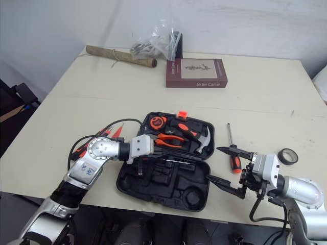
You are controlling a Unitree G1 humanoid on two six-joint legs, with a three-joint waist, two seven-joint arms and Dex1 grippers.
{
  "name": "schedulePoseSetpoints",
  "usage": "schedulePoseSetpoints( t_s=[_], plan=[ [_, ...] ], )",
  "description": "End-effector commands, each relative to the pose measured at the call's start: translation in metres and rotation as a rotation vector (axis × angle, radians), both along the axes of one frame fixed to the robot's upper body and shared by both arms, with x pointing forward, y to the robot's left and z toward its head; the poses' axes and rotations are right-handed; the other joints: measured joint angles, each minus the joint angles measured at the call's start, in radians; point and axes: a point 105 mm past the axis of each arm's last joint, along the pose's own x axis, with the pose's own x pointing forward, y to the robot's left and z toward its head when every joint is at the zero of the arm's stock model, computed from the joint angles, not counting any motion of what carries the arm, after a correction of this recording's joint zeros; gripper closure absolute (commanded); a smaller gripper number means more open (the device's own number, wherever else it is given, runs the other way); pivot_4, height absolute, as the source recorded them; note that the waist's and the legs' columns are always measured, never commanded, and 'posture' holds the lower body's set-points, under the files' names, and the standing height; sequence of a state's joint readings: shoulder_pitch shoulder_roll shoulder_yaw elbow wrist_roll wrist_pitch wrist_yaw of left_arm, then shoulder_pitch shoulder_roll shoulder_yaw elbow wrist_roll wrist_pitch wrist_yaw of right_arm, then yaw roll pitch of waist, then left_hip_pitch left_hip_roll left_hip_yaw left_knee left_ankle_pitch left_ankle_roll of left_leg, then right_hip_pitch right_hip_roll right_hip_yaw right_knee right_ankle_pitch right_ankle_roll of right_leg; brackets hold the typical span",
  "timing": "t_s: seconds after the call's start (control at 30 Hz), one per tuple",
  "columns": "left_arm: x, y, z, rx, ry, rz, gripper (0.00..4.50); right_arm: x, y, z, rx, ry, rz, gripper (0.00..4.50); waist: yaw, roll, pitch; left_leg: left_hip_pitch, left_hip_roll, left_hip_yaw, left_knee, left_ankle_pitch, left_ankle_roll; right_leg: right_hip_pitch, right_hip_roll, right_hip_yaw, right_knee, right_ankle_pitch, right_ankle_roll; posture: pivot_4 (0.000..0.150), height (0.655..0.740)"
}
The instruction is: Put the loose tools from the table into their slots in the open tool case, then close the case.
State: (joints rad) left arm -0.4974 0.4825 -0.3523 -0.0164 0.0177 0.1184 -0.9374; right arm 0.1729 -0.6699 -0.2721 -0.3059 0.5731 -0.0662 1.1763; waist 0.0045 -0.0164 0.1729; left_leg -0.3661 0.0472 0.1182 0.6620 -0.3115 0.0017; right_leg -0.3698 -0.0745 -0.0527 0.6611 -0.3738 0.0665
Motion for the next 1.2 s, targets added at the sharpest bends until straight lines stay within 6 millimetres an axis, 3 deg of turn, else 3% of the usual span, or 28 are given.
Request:
schedulePoseSetpoints(
  t_s=[0.03, 0.2, 0.4, 0.5, 0.77, 0.93, 1.03, 1.07, 1.1, 1.2],
  plan=[
    [-0.012, -0.006, -0.053, 0.157, 0.133, -0.009, 4.46, -0.003, 0.0, 0.001, 0.004, -0.029, 0.004, 0.0, 0.007, 0.001, -0.002, 0.003, 0.0, 0.0, 0.0, -0.001, 0.001, 0.003, 0.0, 0.0, -0.001, 0.0, 0.0, 0.15, 0.74],
    [-0.02, -0.011, -0.075, 0.208, 0.189, -0.032, 4.46, -0.004, -0.003, -0.003, 0.006, -0.031, -0.007, 0.0, 0.02, 0.002, -0.012, 0.016, -0.001, 0.0, 0.0, -0.009, 0.006, 0.021, -0.002, 0.0, -0.008, 0.0, 0.002, 0.15, 0.74],
    [-0.033, 0.006, -0.103, 0.314, 0.262, -0.052, 4.46, -0.003, -0.004, -0.006, 0.012, -0.037, -0.013, 0.0, 0.015, 0.003, -0.026, 0.028, -0.001, 0.0, -0.001, -0.017, 0.009, 0.035, -0.003, 0.0, -0.016, 0.0, 0.002, 0.15, 0.74],
    [-0.037, 0.006, -0.112, 0.341, 0.287, -0.055, 4.46, -0.002, -0.003, -0.007, 0.017, -0.039, -0.014, 0.0, 0.013, 0.003, -0.033, 0.033, 0.0, 0.0, -0.006, -0.02, 0.012, 0.043, -0.003, 0.0, -0.021, -0.001, 0.002, 0.15, 0.74],
    [-0.039, -0.006, -0.124, 0.417, 0.337, -0.077, 4.46, 0.002, -0.002, -0.011, 0.022, -0.045, -0.017, 0.0, 0.023, 0.011, -0.049, 0.04, -0.001, -0.002, -0.015, -0.019, 0.013, 0.048, -0.004, 0.0, -0.032, -0.001, 0.001, 0.15, 0.74],
    [-0.041, 0.0, -0.132, 0.53, 0.369, -0.09, 4.46, 0.004, -0.001, -0.012, 0.024, -0.049, -0.019, 0.0, 0.023, 0.011, -0.055, 0.042, -0.005, -0.007, -0.016, -0.021, 0.016, 0.049, -0.005, 0.003, -0.037, -0.002, -0.002, 0.15, 0.74],
    [-0.04, 0.001, -0.13, 0.522, 0.354, -0.078, 4.46, 0.005, 0.001, -0.011, 0.027, -0.055, -0.021, 0.0, 0.021, 0.011, -0.056, 0.041, -0.006, -0.008, -0.017, -0.022, 0.018, 0.053, -0.006, 0.004, -0.04, -0.004, -0.005, 0.15, 0.74],
    [-0.04, 0.003, -0.13, 0.527, 0.35, -0.077, 4.46, 0.006, 0.002, -0.011, 0.028, -0.057, -0.022, 0.0, 0.021, 0.011, -0.056, 0.041, -0.006, -0.008, -0.017, -0.022, 0.018, 0.059, -0.006, 0.004, -0.041, -0.01, -0.016, 0.15, 0.74],
    [-0.041, 0.004, -0.129, 0.522, 0.338, -0.083, 4.46, 0.006, 0.003, -0.01, 0.028, -0.058, -0.022, 0.0, 0.02, 0.011, -0.056, 0.041, -0.006, -0.009, -0.018, -0.022, 0.018, 0.061, -0.006, 0.004, -0.041, -0.01, -0.016, 0.15, 0.74],
    [-0.04, -0.01, -0.112, 0.356, 0.298, -0.079, 4.46, 0.006, 0.005, -0.008, 0.027, -0.063, -0.024, 0.0, 0.017, 0.011, -0.057, 0.043, -0.006, -0.01, -0.019, -0.022, 0.018, 0.063, -0.006, 0.004, -0.042, -0.011, -0.016, 0.15, 0.74]
  ],
)
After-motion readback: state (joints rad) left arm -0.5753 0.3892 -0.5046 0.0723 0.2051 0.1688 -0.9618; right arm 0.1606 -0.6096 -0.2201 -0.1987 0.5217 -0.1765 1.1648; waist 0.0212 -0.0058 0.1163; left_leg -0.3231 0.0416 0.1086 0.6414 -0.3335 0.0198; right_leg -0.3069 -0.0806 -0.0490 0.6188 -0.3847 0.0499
